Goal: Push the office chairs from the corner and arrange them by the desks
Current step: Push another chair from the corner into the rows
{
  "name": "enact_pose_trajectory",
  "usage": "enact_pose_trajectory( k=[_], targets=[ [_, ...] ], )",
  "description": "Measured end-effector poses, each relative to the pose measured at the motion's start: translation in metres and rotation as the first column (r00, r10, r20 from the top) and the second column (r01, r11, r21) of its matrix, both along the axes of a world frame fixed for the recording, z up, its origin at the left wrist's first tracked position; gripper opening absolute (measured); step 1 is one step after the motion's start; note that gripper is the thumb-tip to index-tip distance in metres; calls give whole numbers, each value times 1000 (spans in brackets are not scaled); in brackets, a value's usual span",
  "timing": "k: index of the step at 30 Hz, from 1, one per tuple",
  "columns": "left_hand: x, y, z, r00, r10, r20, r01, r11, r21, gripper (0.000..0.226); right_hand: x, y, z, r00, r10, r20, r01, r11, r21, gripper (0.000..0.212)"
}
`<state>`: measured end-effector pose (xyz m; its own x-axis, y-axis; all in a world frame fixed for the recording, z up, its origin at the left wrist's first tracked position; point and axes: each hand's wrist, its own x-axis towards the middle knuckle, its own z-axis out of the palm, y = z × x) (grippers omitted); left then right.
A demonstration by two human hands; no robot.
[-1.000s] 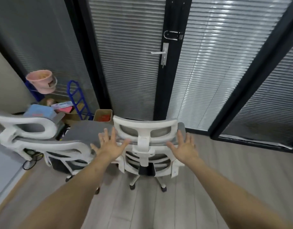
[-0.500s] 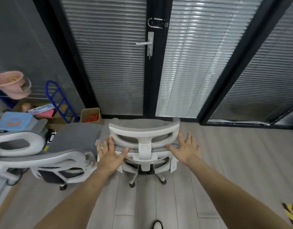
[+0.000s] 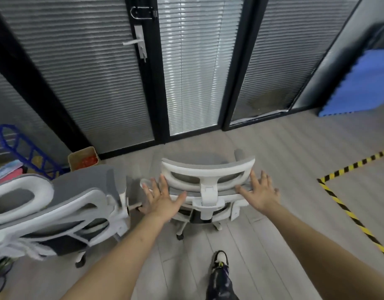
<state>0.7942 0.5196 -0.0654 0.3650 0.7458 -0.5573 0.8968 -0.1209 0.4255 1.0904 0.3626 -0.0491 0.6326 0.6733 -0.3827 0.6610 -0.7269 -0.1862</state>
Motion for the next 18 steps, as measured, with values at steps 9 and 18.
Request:
enact_pose_trajectory(
  k=[9, 18],
  targets=[
    [40, -71, -6, 942, -335, 9, 335, 942, -16, 109, -36, -169, -4, 928, -370, -38, 372, 928, 35, 100],
    [144, -146, -19, 781, -625, 22, 622, 780, 65, 111, -55, -316, -3, 702, -708, -81, 712, 699, 70, 115]
  ],
)
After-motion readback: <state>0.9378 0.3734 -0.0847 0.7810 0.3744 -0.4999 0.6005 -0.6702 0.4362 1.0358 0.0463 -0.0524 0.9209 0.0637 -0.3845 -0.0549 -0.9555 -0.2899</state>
